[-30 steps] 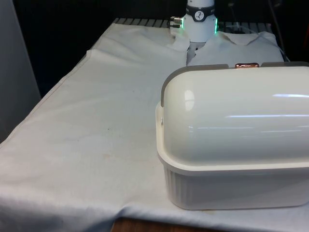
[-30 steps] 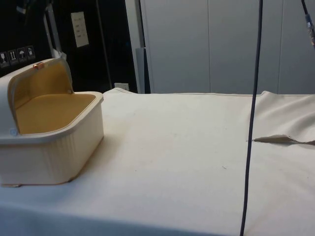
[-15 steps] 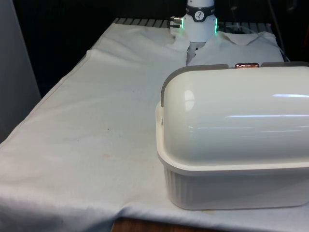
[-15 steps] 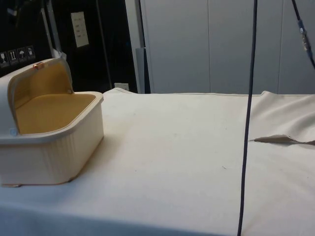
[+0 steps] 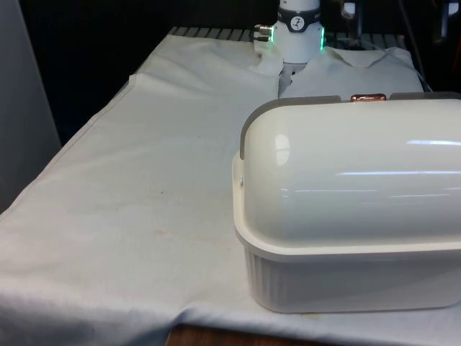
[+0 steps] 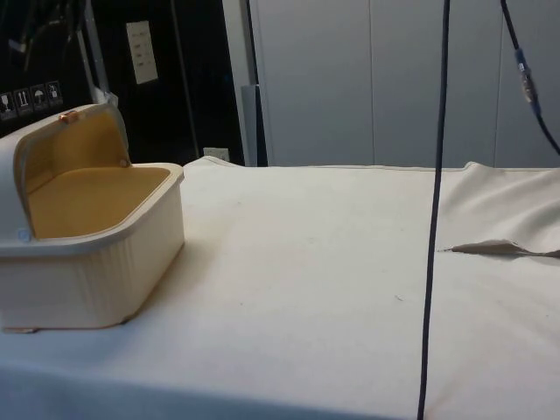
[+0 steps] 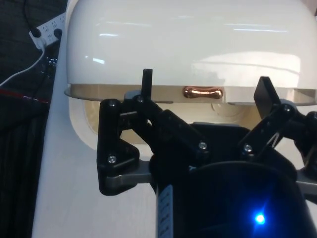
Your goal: Open the lid, then close it.
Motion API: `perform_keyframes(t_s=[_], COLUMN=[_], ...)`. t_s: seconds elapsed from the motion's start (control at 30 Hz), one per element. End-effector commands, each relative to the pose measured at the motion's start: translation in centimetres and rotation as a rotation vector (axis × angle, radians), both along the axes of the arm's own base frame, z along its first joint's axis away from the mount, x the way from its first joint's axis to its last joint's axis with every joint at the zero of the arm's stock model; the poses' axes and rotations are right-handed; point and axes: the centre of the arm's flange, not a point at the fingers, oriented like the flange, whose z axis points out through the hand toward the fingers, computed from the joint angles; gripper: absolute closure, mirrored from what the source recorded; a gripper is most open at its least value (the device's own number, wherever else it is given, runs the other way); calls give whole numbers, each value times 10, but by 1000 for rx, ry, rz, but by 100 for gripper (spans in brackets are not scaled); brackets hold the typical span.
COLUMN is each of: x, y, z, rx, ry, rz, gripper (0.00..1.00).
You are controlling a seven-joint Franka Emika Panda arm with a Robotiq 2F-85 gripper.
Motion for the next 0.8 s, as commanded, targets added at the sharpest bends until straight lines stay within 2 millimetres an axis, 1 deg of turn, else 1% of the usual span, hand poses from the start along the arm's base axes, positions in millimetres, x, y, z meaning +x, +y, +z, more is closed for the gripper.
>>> perform_keyframes(t_s=[0.0, 0.07, 0.13, 0.47, 0.5, 0.53, 0.57, 0.63, 0.7, 0.73, 0.77], x=[3, 1, 6, 15, 15, 16, 17, 18, 17, 19, 19], y=[1, 0, 1, 2, 3, 3, 2, 3, 2, 3, 3], z=[-3, -4, -8, -15, -15, -16, -16, -17, -16, -17, -17], rx=[6, -1, 4, -3, -3, -4, -5, -5, -13, -5, -5], ry=[0, 2, 0, -1, -1, 0, -1, -1, -4, -2, -2], rz=[4, 1, 9, 19, 19, 20, 19, 20, 13, 20, 20], gripper=[0, 0, 0, 0, 1, 4, 17, 28, 37, 37, 42])
